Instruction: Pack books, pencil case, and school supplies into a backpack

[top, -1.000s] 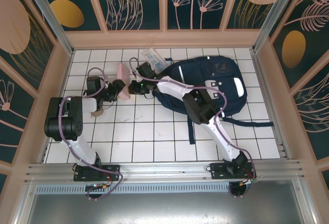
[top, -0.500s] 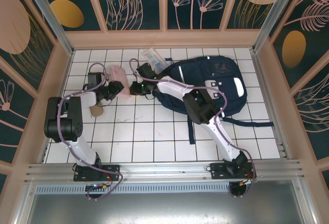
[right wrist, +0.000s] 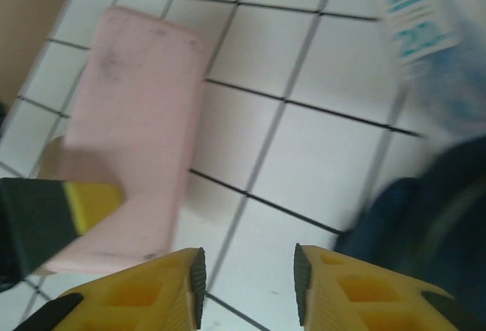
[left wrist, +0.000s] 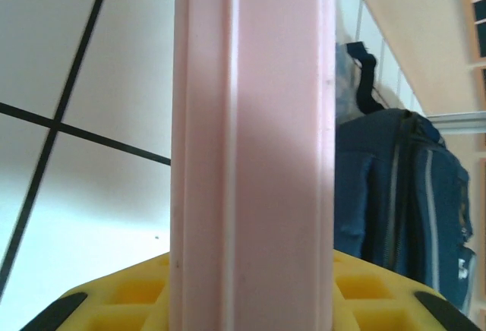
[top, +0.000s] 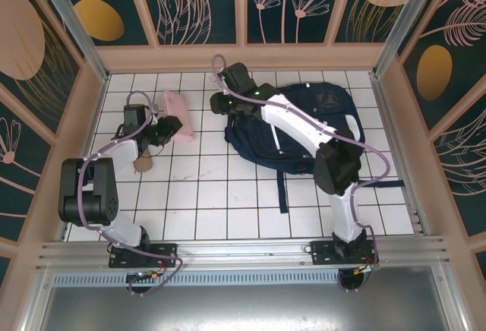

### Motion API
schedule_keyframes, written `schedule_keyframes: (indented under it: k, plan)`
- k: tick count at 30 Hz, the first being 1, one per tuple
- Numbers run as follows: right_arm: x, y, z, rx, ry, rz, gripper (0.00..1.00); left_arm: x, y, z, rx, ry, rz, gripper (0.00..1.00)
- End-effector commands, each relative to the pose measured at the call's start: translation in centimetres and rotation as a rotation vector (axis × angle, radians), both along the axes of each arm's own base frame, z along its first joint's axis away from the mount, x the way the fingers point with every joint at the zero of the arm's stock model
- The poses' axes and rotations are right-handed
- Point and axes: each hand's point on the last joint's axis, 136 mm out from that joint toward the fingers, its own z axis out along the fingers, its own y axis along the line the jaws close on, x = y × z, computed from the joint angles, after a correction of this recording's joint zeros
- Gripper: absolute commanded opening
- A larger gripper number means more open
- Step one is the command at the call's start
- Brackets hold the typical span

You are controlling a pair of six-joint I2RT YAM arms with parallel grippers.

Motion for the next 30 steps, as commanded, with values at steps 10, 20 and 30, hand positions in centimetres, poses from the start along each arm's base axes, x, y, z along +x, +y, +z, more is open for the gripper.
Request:
schedule_keyframes:
  k: [10, 20, 30]
  plan:
    - [-0.8, -12.3, -8.5, -0.430, 0.060, -0.206, 0.43, -1.1, -4.1, 4.7, -0.081, -0.116, -0.067, 0.26]
    - [-0.6, -13.5, -12.3, -0.482, 0.107, -0.229, 0.26, -2.0, -6.2, 5.6, -0.105, -0.132, -0.104, 0.26]
    - [0.8, -14.6, -5.1, -0.347, 0.018, -0.279, 0.00, -2.3, -9.9, 6.7, -0.149, -0.154, -0.147, 0.26]
